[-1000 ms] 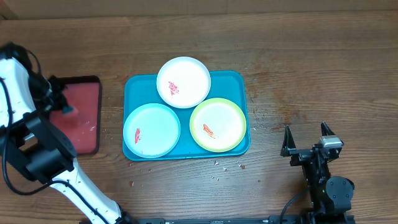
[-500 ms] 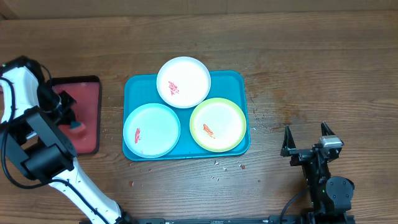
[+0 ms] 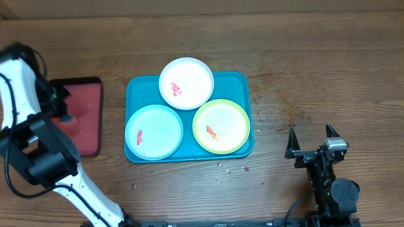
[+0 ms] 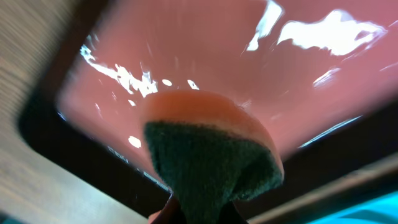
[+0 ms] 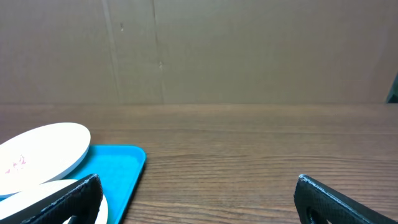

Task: Clean dirty plates on tray and stack at the side
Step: 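Lift the sponge with the left gripper and carry it toward the plates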

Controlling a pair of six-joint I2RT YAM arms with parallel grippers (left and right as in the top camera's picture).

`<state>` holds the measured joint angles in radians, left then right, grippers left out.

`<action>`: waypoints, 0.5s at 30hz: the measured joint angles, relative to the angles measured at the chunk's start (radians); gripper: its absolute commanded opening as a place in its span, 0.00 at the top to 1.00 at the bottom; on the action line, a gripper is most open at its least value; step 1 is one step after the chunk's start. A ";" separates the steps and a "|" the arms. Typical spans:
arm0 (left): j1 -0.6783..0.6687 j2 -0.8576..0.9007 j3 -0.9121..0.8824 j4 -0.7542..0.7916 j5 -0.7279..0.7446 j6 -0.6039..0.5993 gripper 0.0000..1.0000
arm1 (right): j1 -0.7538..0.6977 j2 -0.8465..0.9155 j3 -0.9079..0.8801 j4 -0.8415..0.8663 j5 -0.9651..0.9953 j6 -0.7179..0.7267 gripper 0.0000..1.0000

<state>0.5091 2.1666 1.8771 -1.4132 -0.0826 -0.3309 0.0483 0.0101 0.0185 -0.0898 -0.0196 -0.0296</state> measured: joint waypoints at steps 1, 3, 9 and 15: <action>-0.001 0.007 -0.031 -0.008 -0.003 0.001 0.96 | 0.000 0.000 0.000 -0.001 0.000 0.000 0.00; -0.001 0.013 -0.032 -0.029 -0.006 0.001 0.96 | 0.000 0.000 0.000 -0.001 0.000 0.000 0.00; -0.001 0.011 0.263 -0.224 0.066 0.013 0.96 | 0.000 0.000 0.000 -0.001 0.000 0.000 0.00; -0.001 -0.162 0.229 -0.128 0.063 0.027 0.96 | 0.000 0.000 0.000 0.001 0.000 0.000 0.00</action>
<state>0.5083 2.0048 2.1063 -1.5410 -0.0193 -0.3035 0.0483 0.0101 0.0185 -0.0891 -0.0193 -0.0299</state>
